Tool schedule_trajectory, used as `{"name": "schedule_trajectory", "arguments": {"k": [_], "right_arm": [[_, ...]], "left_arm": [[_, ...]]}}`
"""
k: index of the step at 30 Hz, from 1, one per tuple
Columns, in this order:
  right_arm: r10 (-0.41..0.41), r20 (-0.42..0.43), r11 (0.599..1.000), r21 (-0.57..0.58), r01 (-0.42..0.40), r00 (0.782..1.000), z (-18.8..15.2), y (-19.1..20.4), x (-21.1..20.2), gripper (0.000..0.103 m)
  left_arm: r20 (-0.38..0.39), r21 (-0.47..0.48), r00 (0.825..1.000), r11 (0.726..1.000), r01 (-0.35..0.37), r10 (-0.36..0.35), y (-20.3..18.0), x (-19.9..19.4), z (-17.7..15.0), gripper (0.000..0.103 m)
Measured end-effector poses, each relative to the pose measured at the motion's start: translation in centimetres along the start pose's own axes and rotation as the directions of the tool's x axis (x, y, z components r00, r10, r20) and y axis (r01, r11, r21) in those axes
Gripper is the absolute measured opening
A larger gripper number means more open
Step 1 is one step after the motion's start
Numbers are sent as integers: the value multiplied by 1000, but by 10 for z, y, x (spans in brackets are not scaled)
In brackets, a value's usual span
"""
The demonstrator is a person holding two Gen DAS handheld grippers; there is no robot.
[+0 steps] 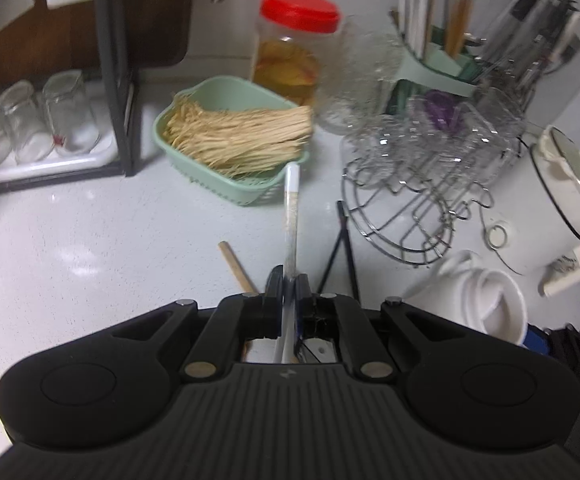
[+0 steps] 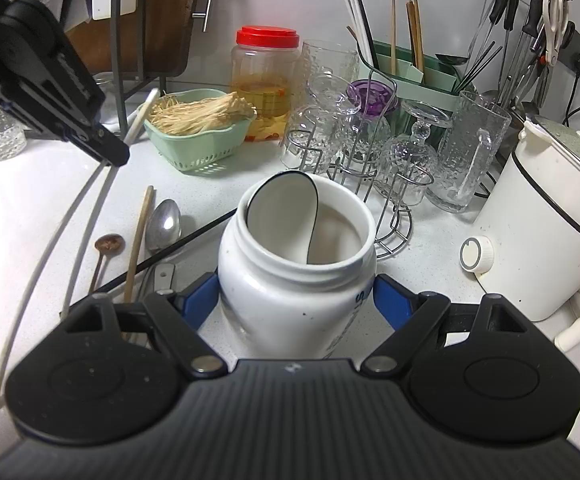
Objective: Organize utensils
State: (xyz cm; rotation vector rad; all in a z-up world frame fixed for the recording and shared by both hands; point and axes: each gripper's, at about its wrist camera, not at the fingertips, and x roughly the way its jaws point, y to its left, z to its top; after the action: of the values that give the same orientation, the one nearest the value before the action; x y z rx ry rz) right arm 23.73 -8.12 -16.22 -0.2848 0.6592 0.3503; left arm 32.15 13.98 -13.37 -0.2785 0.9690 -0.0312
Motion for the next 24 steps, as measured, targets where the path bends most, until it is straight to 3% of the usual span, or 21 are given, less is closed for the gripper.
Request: {"name": "schedule_trajectory", "arguments": {"k": [10,24], "right_arm": [[6,1,1000,-7,-6,1000,-2,1,-3,86],[8,6,1000,-9,-8,1000,-3,2,-4,86]], "left_arm": [[70,48,996,997,57,-60,-19,-40,3,7],[119,100,987,991,95,-106,-40,-63,12,6]]}}
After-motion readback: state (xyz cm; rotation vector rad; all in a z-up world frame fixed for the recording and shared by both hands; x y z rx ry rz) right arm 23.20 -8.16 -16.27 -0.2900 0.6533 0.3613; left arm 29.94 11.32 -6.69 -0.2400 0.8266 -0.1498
